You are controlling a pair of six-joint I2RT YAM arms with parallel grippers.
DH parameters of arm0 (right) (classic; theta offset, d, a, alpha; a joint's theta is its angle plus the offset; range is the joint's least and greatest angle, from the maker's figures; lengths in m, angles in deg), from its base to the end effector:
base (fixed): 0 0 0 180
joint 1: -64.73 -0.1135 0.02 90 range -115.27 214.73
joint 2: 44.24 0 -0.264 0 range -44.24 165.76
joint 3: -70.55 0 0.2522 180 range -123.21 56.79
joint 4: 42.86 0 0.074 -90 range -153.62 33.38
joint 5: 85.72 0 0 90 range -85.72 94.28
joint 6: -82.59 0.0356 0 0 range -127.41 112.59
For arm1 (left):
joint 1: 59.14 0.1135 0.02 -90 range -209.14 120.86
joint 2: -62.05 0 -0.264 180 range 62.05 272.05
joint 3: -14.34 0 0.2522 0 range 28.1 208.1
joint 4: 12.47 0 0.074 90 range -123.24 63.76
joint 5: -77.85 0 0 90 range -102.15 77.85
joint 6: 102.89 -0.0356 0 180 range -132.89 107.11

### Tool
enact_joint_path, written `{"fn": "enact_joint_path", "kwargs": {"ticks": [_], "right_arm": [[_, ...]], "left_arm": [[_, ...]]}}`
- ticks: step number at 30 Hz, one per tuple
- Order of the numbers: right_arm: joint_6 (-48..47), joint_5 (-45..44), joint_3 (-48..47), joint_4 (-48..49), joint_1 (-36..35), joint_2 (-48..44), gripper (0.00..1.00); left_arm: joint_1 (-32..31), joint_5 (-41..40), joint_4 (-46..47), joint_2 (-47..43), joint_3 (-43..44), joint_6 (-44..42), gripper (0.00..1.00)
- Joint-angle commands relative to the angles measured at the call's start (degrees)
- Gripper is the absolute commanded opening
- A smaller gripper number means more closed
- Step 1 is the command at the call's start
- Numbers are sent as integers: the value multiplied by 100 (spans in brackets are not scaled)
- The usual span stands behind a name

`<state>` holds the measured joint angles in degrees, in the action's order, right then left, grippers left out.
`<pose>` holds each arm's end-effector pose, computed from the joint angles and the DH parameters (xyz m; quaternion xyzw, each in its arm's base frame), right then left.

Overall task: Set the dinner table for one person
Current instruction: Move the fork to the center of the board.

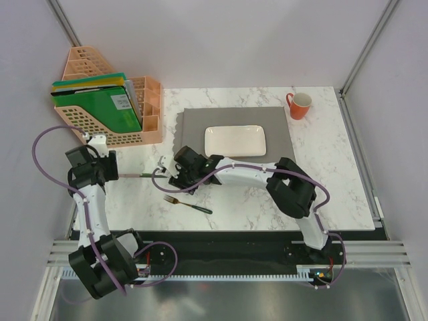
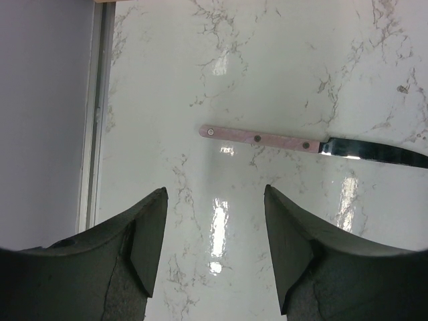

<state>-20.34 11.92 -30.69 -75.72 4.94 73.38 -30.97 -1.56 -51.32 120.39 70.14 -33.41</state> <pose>0.2252 0.3962 0.1935 -0.5732 0.7395 0.1955 0.2940 0.1928 0.0958 0.2550 -0.0226 0.9080 0.0923 0.4081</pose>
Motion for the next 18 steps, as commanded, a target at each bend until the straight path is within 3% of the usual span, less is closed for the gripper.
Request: {"fn": "enact_joint_path", "kwargs": {"ticks": [1, 7, 18], "right_arm": [[-52, -17, -620, -437, -33, 287, 49], [-166, 106, -1139, -1122, -94, 499, 50], [-298, 598, -631, -1571, -454, 33, 47]], "left_arm": [[31, -48, 284, -209, -126, -234, 66], [23, 48, 346, -184, -232, -199, 67], [23, 163, 372, -104, -223, -84, 66]]}}
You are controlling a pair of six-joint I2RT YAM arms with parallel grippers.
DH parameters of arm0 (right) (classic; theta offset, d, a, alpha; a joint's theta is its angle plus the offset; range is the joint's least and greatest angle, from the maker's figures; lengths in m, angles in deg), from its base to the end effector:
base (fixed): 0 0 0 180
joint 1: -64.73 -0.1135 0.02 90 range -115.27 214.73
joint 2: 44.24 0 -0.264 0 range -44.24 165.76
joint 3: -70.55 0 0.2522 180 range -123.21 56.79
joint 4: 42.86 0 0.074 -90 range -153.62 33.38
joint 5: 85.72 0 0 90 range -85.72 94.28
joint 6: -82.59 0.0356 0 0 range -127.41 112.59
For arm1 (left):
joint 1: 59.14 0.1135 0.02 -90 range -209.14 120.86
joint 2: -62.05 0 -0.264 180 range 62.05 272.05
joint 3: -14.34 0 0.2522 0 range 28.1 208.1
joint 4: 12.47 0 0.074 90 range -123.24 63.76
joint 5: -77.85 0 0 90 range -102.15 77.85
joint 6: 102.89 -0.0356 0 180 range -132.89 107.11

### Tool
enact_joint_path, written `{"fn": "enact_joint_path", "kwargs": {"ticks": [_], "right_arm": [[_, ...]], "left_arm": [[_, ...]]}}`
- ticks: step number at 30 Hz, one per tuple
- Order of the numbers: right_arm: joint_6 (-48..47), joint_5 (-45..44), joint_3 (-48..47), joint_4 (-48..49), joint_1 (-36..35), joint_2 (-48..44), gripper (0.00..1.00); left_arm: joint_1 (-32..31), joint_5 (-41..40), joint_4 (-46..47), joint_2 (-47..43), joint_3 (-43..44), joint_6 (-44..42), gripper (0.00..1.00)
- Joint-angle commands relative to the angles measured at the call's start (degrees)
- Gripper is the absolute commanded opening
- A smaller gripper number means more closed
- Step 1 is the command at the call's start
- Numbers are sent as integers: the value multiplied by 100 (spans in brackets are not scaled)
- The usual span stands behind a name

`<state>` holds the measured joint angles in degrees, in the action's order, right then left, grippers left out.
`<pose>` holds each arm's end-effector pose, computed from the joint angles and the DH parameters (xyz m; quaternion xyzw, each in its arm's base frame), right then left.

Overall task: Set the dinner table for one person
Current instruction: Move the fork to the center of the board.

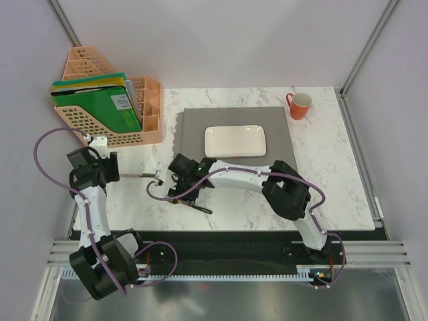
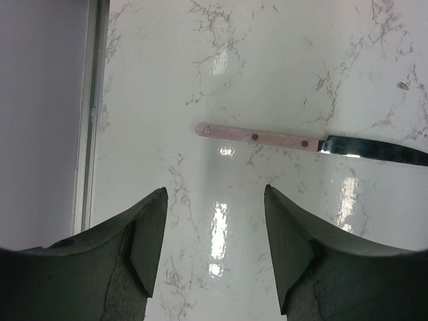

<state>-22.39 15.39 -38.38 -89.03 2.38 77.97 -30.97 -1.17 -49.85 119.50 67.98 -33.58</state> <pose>0.2081 0.4120 0.1851 -0.6198 0.7338 0.1908 0.2026 0.1897 0.0939 0.2475 -0.0197 0.9071 0.0908 0.4105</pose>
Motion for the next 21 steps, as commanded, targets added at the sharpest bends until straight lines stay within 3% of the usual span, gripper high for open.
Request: {"fn": "enact_joint_path", "kwargs": {"ticks": [1, 21], "right_arm": [[-119, 251, 192, -231, -216, -487, 47], [-181, 75, -238, -82, -296, 338, 45]], "left_arm": [[23, 123, 226, -23, -24, -76, 67], [40, -140, 331, -497, -112, -182, 67]]}}
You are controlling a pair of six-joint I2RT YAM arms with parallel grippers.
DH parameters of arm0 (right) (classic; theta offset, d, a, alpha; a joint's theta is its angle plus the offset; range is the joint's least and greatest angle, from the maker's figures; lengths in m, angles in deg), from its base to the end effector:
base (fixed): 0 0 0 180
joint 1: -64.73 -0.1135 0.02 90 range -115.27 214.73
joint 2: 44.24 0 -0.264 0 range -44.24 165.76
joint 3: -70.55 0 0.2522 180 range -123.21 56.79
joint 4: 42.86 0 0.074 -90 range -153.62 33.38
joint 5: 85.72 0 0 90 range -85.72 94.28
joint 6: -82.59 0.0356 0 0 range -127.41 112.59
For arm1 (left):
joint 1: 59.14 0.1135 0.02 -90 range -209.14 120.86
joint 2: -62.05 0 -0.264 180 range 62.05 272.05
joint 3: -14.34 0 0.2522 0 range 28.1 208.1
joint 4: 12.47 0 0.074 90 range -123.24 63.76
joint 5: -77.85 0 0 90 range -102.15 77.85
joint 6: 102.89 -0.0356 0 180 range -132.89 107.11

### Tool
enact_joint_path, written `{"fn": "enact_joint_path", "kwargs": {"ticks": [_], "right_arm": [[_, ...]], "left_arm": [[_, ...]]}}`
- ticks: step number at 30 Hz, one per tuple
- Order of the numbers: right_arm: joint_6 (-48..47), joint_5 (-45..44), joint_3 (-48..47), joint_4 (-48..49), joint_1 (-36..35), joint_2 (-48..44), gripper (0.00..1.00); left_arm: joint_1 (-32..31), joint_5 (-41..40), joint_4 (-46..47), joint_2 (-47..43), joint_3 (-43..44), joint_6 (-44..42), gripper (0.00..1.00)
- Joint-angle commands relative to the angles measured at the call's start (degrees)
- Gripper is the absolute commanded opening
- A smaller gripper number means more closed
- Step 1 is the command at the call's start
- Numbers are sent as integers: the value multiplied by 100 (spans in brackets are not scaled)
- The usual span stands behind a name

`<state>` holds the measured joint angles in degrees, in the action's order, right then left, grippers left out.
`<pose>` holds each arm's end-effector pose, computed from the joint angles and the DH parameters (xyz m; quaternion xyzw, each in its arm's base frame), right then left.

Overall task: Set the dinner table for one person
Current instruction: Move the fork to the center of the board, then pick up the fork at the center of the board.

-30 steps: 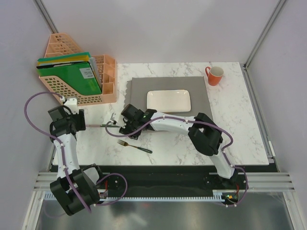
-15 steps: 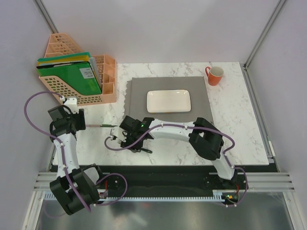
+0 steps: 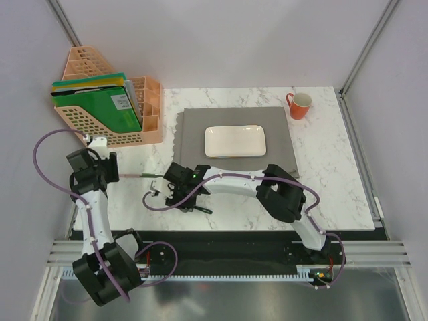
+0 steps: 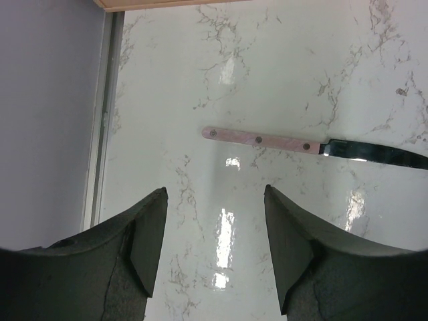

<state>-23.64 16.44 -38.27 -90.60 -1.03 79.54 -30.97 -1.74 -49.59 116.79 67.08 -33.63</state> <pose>0.1822 0.4228 0.1711 -0.6527 0.7129 0.1918 0.1700 0.1831 0.0907 0.2515 -0.0194 0.8999 0.1025 0.4233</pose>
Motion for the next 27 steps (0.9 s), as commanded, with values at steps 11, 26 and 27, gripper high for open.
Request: {"fn": "enact_joint_path", "kwargs": {"ticks": [11, 26, 27], "right_arm": [[85, 251, -373, 93, 195, 436, 44], [181, 357, -100, 198, 291, 383, 34], [190, 366, -108, 198, 291, 435, 30]], "left_arm": [[31, -83, 200, -185, 329, -10, 68], [655, -1245, 498, 151, 672, 465, 68], [690, -1191, 490, 168, 655, 439, 68]]}}
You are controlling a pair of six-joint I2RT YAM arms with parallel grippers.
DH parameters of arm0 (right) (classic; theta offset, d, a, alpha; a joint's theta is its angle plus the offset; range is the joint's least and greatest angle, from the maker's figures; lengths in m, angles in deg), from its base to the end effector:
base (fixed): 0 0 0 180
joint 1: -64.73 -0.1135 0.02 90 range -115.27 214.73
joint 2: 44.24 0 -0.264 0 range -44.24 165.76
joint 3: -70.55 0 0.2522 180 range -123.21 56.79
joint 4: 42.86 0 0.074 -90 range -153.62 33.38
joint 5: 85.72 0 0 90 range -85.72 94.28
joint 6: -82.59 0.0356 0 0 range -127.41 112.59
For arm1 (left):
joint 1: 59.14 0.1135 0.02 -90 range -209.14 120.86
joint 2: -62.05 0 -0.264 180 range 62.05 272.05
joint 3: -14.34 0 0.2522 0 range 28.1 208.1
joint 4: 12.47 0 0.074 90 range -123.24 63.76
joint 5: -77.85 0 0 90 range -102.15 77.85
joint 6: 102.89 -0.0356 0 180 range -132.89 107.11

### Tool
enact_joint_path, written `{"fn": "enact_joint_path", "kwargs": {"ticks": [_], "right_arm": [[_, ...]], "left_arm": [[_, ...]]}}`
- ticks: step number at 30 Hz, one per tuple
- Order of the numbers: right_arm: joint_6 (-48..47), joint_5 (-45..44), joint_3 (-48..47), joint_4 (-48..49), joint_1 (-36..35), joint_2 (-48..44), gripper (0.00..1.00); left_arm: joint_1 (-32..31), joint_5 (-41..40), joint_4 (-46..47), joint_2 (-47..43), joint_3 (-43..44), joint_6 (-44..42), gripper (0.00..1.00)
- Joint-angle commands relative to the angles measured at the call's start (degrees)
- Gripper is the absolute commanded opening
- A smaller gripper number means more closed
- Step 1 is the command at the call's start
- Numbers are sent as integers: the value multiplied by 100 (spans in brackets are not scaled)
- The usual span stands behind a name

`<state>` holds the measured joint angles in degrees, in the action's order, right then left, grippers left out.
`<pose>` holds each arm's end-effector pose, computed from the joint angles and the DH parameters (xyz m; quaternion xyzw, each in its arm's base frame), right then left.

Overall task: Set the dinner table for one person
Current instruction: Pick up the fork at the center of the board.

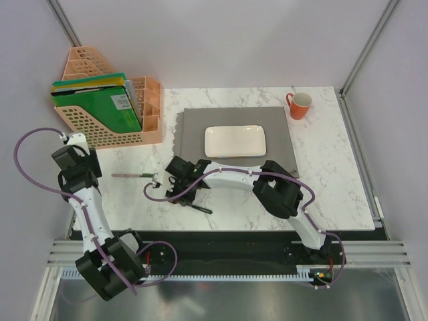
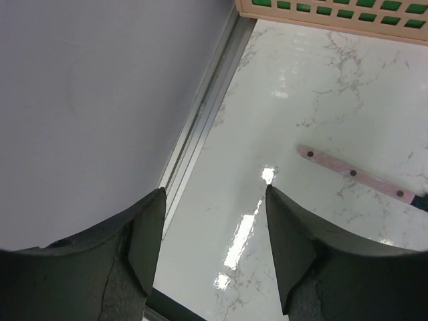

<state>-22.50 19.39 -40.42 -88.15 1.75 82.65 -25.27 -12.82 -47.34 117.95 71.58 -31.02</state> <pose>0.2067 0.4258 0.1605 -0.6301 0.7253 0.2164 0.1736 0.1787 0.1204 0.2775 -0.1234 0.8723 0.2120 0.4229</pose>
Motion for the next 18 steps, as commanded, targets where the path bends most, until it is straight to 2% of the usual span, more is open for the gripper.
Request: {"fn": "enact_joint_path", "kwargs": {"ticks": [1, 2, 4, 11, 18], "right_arm": [[85, 79, 80, -46, 5, 143, 26], [94, 97, 88, -46, 14, 143, 15], [120, 115, 97, -55, 5, 178, 0], [156, 115, 141, -55, 5, 55, 0], [392, -34, 106, 15, 5, -604, 0]], "left_arm": [[146, -65, 256, 87, 196, 178, 68], [155, 4, 264, 79, 187, 161, 68], [155, 23, 264, 79, 152, 143, 68], [164, 197, 344, 149, 73, 134, 68], [164, 181, 519, 158, -261, 90, 67]]}}
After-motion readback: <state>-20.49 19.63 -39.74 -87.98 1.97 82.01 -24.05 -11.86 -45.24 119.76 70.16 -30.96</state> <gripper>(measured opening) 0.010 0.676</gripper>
